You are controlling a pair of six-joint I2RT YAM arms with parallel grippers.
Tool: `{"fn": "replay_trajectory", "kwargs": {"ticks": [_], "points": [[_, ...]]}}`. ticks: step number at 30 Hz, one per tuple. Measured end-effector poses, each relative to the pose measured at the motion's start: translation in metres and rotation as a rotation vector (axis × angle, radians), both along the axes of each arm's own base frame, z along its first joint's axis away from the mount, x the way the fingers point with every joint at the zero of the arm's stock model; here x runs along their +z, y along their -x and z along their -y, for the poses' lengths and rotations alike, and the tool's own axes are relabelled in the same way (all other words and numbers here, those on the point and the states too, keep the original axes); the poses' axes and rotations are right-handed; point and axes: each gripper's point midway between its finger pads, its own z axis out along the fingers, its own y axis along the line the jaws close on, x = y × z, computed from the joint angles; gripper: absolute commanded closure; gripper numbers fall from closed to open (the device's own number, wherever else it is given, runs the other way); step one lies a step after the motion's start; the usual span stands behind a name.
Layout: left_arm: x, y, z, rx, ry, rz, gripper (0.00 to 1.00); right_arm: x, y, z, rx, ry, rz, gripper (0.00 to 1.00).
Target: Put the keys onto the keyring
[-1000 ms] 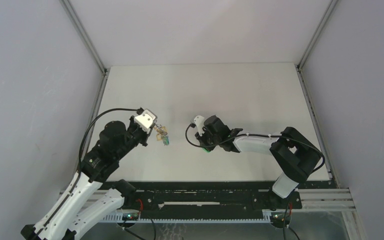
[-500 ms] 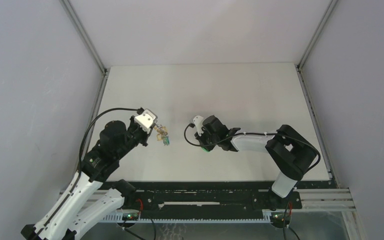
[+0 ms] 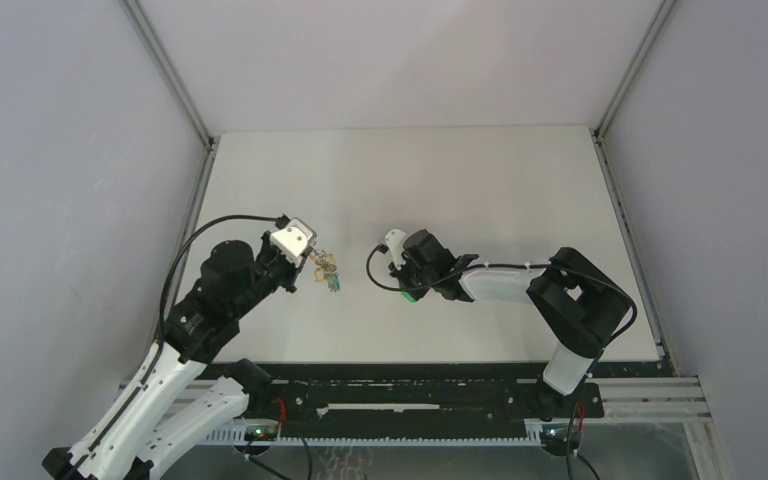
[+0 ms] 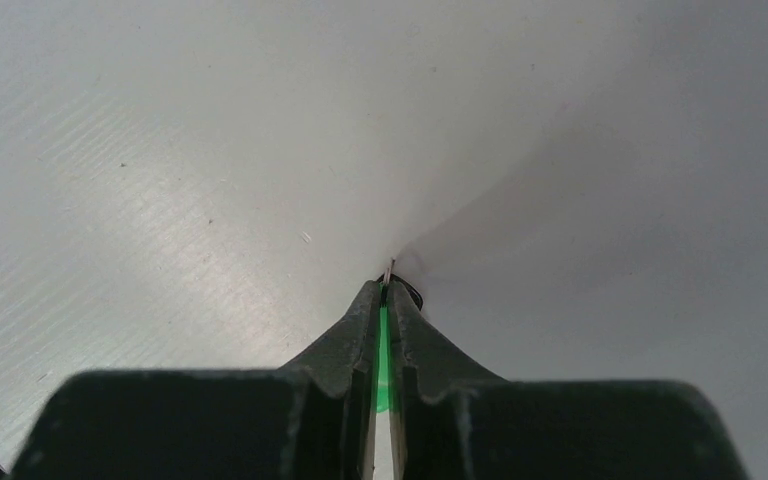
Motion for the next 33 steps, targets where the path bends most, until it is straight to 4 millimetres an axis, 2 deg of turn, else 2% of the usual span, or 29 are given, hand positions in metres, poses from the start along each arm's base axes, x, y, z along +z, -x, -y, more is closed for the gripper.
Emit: {"fn": "replay_trajectory", "kwargs": {"ticks": [8,11,15,25,33], "points": [[0.000,0.000,0.000,-0.003,0.001,0.000,1.00,0.001,-0.001,0.001,-0.004,0.006,0.008,1.00],[0.000,0.001,0.002,-0.010,0.002,-0.001,1.00,0.008,0.000,0.002,0.010,-0.006,0.021,1.00],[0.001,0.004,0.006,-0.039,0.010,-0.004,1.00,0.035,0.007,0.002,0.059,-0.061,0.073,1.00],[-0.003,0.021,0.028,-0.202,0.033,-0.021,1.00,0.118,0.027,0.004,0.184,-0.228,0.244,1.00],[-0.005,0.037,0.048,-0.358,0.040,-0.036,1.00,0.166,0.048,0.018,0.275,-0.287,0.341,1.00]]}}
